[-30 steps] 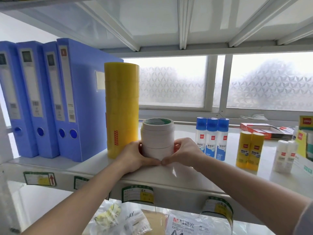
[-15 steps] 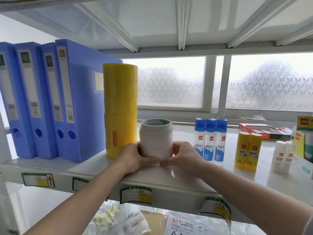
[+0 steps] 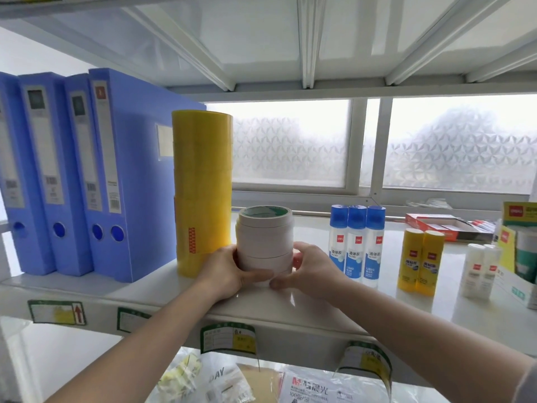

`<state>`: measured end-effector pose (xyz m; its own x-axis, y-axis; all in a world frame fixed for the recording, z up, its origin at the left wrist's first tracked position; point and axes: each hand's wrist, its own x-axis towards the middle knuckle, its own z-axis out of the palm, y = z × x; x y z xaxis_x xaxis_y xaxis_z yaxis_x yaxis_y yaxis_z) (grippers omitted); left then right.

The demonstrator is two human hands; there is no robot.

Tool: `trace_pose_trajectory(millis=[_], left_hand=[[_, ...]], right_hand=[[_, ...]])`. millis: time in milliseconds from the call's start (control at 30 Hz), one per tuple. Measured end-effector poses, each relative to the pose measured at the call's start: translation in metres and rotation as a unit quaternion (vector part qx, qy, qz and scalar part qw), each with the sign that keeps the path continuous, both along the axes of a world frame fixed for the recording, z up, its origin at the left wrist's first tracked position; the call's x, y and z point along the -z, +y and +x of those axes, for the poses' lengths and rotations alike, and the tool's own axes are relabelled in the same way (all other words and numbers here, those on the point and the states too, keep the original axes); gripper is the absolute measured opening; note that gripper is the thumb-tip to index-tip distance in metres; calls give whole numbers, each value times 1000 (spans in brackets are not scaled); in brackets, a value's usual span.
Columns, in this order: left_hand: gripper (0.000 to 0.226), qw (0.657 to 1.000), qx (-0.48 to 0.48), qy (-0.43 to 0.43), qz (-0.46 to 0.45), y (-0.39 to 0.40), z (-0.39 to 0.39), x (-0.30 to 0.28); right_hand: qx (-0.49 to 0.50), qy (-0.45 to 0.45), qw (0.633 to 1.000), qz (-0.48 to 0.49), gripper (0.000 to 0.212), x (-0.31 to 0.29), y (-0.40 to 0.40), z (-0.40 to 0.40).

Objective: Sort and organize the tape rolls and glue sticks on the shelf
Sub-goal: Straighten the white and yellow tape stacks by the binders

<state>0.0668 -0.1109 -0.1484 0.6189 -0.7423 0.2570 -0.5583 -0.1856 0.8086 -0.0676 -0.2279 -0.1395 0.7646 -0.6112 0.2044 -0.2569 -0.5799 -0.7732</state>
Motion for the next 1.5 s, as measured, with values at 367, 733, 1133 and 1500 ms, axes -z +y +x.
trace_pose_trajectory(millis=[367, 733, 1133, 1500], left_hand=[[76, 1000, -9, -19, 6, 2, -1, 1], [88, 999, 39, -7, -4, 8, -1, -13], [72, 998, 36, -40, -24, 7, 4, -12], [62, 999, 20, -44, 3, 6, -1, -21]], right_hand=[[10, 37, 999, -35, 56, -3, 2, 0], [-1, 54, 997, -47, 60, -24, 11, -3], [-25, 35, 999, 4, 46, -36, 4, -4], [-22, 49, 999, 7, 51, -39, 0, -1]])
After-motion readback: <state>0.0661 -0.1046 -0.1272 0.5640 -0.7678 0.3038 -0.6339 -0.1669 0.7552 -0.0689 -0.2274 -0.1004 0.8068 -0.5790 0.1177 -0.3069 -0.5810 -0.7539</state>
